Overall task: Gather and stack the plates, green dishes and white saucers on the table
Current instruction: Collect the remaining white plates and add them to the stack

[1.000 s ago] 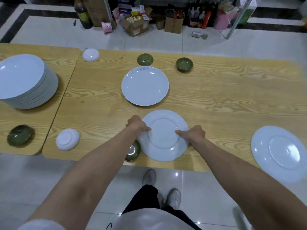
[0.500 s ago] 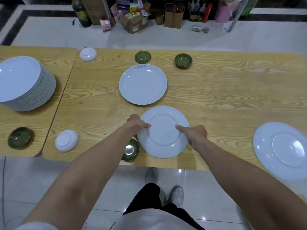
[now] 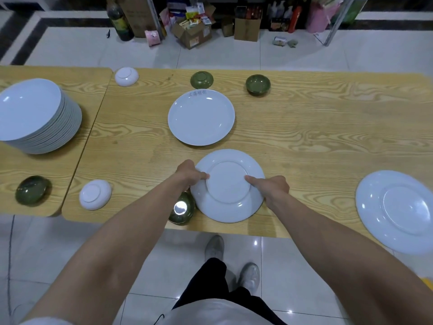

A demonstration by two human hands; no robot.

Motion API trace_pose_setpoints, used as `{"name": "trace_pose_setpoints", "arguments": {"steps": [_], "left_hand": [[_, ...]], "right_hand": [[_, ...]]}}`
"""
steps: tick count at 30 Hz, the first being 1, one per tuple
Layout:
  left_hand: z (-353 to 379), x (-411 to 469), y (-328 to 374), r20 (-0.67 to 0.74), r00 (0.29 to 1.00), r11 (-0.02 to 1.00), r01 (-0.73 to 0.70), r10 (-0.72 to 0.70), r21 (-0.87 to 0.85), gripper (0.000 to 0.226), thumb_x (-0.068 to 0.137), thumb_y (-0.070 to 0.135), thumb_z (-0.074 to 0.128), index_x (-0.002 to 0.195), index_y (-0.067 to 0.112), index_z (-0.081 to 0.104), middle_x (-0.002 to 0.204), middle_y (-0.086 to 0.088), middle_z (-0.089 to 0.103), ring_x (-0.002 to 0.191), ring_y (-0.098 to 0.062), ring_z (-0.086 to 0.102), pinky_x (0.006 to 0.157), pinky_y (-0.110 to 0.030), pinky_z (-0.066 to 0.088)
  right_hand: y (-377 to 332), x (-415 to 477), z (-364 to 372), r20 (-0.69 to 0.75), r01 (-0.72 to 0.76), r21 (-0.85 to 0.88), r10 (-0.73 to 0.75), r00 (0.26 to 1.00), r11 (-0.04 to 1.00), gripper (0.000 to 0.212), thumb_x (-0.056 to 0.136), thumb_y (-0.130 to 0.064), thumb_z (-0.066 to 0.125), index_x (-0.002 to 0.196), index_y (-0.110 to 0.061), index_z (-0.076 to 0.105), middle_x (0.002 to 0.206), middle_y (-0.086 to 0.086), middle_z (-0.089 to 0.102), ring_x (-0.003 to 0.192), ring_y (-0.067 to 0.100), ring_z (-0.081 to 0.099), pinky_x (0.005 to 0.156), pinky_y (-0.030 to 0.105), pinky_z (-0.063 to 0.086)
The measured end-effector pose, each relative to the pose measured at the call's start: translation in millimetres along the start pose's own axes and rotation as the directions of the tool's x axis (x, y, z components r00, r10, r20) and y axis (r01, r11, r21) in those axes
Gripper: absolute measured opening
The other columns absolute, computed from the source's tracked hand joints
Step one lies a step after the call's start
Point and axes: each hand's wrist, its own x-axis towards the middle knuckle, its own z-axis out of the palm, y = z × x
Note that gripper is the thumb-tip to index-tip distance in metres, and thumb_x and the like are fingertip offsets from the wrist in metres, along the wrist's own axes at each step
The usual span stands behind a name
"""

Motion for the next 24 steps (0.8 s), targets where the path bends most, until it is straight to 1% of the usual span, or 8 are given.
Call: {"name": "trace_pose_setpoints", "arguments": {"steps": [4, 7, 9, 11, 12, 16, 20, 24], "left_hand": [[-4, 1, 0, 0.035, 0.999, 0.999, 0.027, -0.026, -0.029, 0.054, 0.078, 0.024, 0.083, 0.116, -0.001, 0.054, 0.115, -0.019, 0.063, 0.1, -0.035, 0.064, 0.068, -0.039, 0.055], [-1, -2, 1, 0.053, 0.998, 0.998, 0.044, -0.041, -0.051, 0.056, 0.078, 0.024, 0.083, 0.117, -0.001, 0.052, 0.114, -0.018, 0.062, 0.102, -0.036, 0.064, 0.086, -0.049, 0.057], [2, -5, 4, 0.049, 0.998, 0.996, 0.044, -0.04, -0.078, 0.055, 0.078, 0.022, 0.083, 0.117, -0.001, 0.052, 0.112, -0.017, 0.062, 0.097, -0.033, 0.064, 0.074, -0.045, 0.059], [4, -10, 8, 0.043, 0.999, 0.995, 0.025, -0.021, -0.101, 0.052, 0.077, 0.021, 0.084, 0.113, -0.003, 0.055, 0.108, -0.017, 0.063, 0.082, -0.029, 0.063, 0.052, -0.033, 0.051], [5, -13, 10, 0.035, 0.999, 0.994, 0.009, -0.005, -0.112, 0.048, 0.077, 0.02, 0.084, 0.109, -0.002, 0.057, 0.104, -0.017, 0.064, 0.076, -0.027, 0.061, 0.048, -0.03, 0.047], [5, -25, 21, -0.043, 0.995, 0.979, -0.093, 0.087, -0.18, 0.031, 0.074, 0.015, 0.085, 0.085, 0.009, 0.057, 0.096, -0.008, 0.063, 0.094, -0.027, 0.064, 0.067, -0.035, 0.053], [4, -46, 41, -0.127, 0.973, 0.939, -0.219, 0.192, -0.266, 0.048, 0.069, 0.015, 0.088, 0.093, 0.017, 0.046, 0.104, -0.007, 0.059, 0.095, -0.024, 0.06, 0.074, -0.036, 0.051], [5, -72, 63, -0.19, 0.938, 0.89, -0.338, 0.29, -0.307, 0.058, 0.071, 0.024, 0.088, 0.111, 0.02, 0.045, 0.105, -0.004, 0.06, 0.088, -0.019, 0.059, 0.063, -0.029, 0.043]], "right_hand": [[-1, -5, -2, 0.026, -0.002, 0.03, 0.001, 1.0, 1.0, 0.057, 0.055, -0.042, 0.096, 0.078, -0.011, 0.055, 0.103, 0.008, 0.066, 0.092, 0.026, 0.065, 0.08, 0.038, 0.057], [-4, -7, -6, 0.043, -0.003, 0.054, 0.001, 0.999, 0.999, 0.064, 0.057, -0.04, 0.095, 0.097, -0.006, 0.058, 0.105, 0.008, 0.064, 0.089, 0.026, 0.064, 0.076, 0.037, 0.056], [-4, -8, -10, 0.028, -0.006, 0.043, 0.004, 1.0, 0.999, 0.071, 0.058, -0.039, 0.095, 0.107, -0.004, 0.058, 0.107, 0.008, 0.064, 0.093, 0.028, 0.065, 0.082, 0.041, 0.058], [-5, -10, -13, 0.012, 0.004, 0.035, -0.004, 1.0, 0.999, 0.071, 0.058, -0.039, 0.095, 0.11, -0.004, 0.06, 0.108, 0.009, 0.066, 0.095, 0.03, 0.066, 0.085, 0.043, 0.058], [-5, -12, -14, 0.005, 0.014, 0.042, -0.014, 1.0, 0.999, 0.069, 0.059, -0.038, 0.094, 0.11, -0.004, 0.062, 0.108, 0.009, 0.067, 0.095, 0.03, 0.066, 0.085, 0.043, 0.058], [-11, -20, -22, -0.03, 0.066, 0.132, -0.063, 0.998, 0.989, 0.054, 0.063, -0.039, 0.091, 0.102, -0.009, 0.068, 0.103, 0.007, 0.07, 0.091, 0.029, 0.067, 0.083, 0.041, 0.058], [-21, -37, -38, -0.137, 0.164, 0.312, -0.127, 0.982, 0.936, 0.039, 0.066, -0.049, 0.087, 0.081, -0.019, 0.069, 0.083, -0.003, 0.069, 0.079, 0.022, 0.066, 0.075, 0.033, 0.055], [-36, -59, -60, -0.19, 0.196, 0.495, -0.114, 0.975, 0.847, 0.051, 0.072, -0.063, 0.077, 0.086, -0.015, 0.066, 0.09, -0.002, 0.067, 0.077, 0.019, 0.062, 0.074, 0.032, 0.05]]}}
